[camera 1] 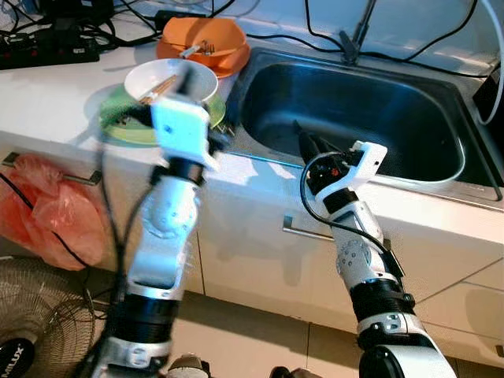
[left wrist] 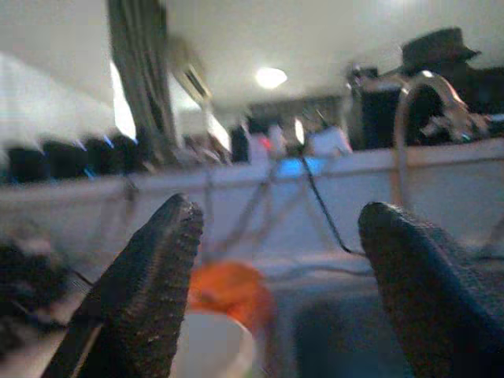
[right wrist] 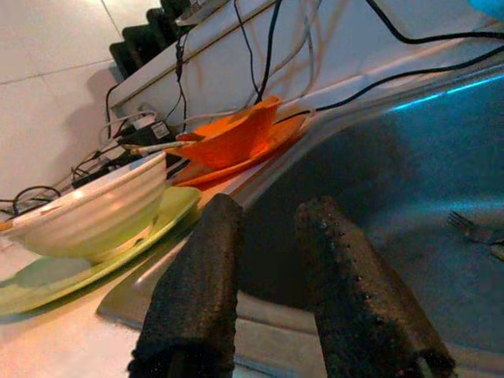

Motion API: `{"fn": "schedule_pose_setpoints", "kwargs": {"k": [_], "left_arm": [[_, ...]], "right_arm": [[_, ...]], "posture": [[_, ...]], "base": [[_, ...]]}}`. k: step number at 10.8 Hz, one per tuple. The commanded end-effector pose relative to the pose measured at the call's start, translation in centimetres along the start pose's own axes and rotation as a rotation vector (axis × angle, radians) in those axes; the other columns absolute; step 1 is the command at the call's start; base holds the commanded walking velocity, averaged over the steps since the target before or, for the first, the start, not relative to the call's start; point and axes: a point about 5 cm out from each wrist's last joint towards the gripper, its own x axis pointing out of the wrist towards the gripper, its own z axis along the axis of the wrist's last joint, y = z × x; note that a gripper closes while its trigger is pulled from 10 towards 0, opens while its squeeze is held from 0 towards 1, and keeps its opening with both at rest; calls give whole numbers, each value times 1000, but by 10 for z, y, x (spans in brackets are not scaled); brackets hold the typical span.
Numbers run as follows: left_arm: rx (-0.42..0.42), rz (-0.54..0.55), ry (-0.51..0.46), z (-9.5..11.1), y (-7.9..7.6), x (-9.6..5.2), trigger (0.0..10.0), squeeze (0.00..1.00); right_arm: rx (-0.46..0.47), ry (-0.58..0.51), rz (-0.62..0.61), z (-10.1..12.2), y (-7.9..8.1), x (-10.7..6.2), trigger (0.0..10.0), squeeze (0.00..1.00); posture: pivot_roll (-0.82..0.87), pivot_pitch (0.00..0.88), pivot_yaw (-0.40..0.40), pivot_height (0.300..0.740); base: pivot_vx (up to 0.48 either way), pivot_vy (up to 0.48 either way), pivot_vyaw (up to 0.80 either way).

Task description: Kitchen organization

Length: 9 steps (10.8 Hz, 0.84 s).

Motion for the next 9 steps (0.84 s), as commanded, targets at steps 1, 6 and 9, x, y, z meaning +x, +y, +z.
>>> {"fn": "schedule_pose_setpoints", "kwargs": {"k": [1, 6, 9], "left_arm": [[28, 32, -55, 12, 5, 4, 10000, 1000], [112, 140, 63, -8, 51, -25, 10000, 0], [119, 152, 82, -8, 56, -39, 10000, 0]], "right_arm": [[34, 72, -38, -16, -7, -11, 10000, 0], [-94, 42, -36, -4, -6, -9, 10000, 0], [-102, 37, -41, 2, -11, -9, 10000, 0]], "posture": [[251, 99, -69, 740], [252, 122, -79, 740], [260, 133, -89, 740]], "base": [[0, 0, 0], [0, 0, 0], [0, 0, 0]]}}
